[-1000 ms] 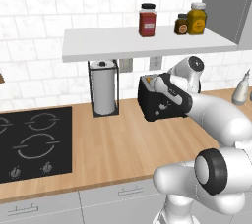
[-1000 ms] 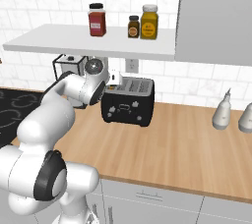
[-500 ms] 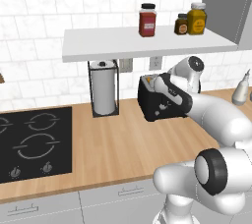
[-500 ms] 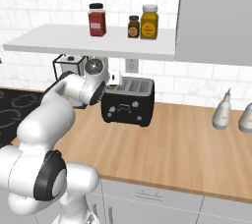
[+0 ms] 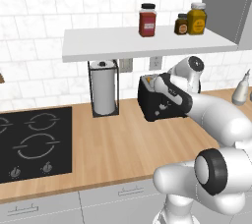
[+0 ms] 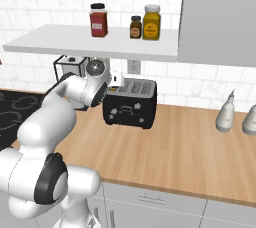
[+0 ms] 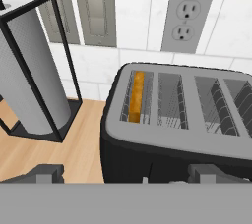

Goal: Start the toaster. Once the lever pops up, take the bread to the plate on the dining counter.

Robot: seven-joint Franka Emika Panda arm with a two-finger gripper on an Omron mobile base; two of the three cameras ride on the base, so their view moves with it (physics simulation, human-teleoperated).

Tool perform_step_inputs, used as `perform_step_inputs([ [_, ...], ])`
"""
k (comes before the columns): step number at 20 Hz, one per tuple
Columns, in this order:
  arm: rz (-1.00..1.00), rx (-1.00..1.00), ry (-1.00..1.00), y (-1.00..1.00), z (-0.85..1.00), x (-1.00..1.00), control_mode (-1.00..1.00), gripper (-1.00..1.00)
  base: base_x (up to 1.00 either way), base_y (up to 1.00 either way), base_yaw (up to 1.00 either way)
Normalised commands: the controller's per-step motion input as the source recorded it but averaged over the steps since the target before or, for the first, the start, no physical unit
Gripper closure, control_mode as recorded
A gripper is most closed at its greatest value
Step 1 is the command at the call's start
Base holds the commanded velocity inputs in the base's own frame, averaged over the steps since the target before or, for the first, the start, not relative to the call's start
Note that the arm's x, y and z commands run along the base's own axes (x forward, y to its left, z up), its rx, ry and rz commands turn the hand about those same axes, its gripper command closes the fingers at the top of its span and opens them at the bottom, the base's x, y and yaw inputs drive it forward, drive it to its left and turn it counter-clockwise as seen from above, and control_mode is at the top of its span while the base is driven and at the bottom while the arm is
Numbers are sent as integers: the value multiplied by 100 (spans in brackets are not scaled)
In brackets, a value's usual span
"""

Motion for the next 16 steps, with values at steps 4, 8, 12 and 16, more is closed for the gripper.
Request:
perform_step_inputs([
  [4,0,0,0,0,0,0,-100,-100,0,0,0],
  [8,0,0,0,0,0,0,-100,-100,0,0,0],
  [12,0,0,0,0,0,0,-100,-100,0,0,0],
  [16,0,0,0,0,0,0,-100,-100,0,0,0],
])
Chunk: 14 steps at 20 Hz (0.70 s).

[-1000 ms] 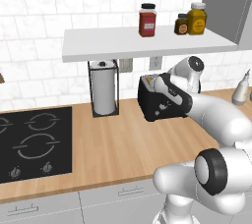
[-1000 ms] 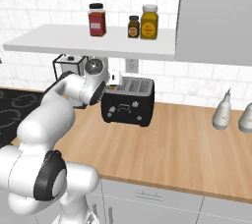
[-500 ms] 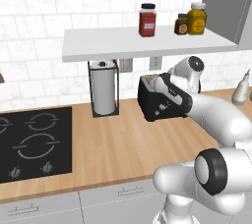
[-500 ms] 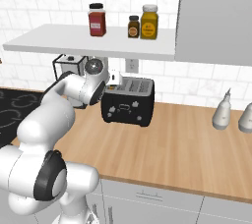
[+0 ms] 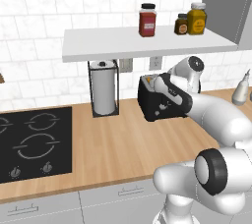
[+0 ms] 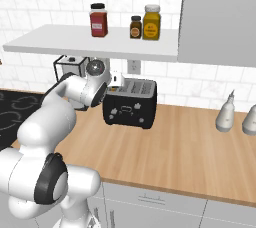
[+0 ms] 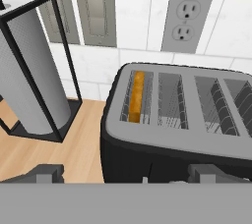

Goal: Start the toaster. Once the lever pops up, take the bread to the plate on the dining counter.

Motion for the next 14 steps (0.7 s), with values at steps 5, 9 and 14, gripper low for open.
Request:
perform_step_inputs([
  [5,0,0,0,0,0,0,-100,-100,0,0,0],
  [9,0,0,0,0,0,0,-100,-100,0,0,0],
  [14,0,0,0,0,0,0,-100,-100,0,0,0],
])
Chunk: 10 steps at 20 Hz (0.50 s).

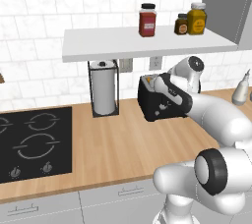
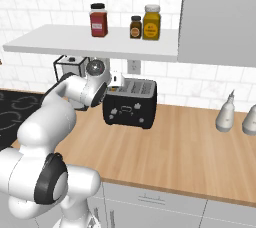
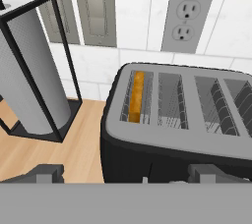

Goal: Start the toaster. Once the lever pops up, take the bread to the plate on the dining counter.

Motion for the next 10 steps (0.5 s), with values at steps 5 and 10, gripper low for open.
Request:
perform_step_inputs([
  [5,0,0,0,0,0,0,-100,-100,0,0,0],
  [10,0,0,0,0,0,0,-100,-100,0,0,0],
])
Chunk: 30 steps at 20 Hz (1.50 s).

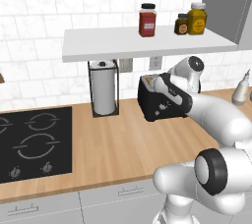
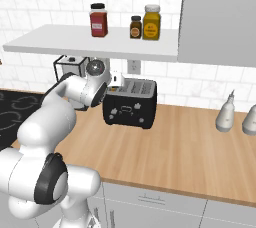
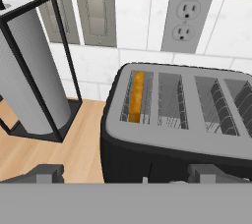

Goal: Start the toaster. Once the lever pops up, take the bread to the plate on the dining counter.

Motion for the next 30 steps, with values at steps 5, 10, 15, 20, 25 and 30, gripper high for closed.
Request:
perform_step_inputs([
  [5,0,0,0,0,0,0,-100,-100,0,0,0],
  [10,0,0,0,0,0,0,-100,-100,0,0,0],
  [15,0,0,0,0,0,0,-100,-100,0,0,0],
  [20,0,0,0,0,0,0,-100,-100,0,0,0],
  [25,0,0,0,0,0,0,-100,-100,0,0,0],
  [30,0,0,0,0,0,0,-100,-100,0,0,0],
])
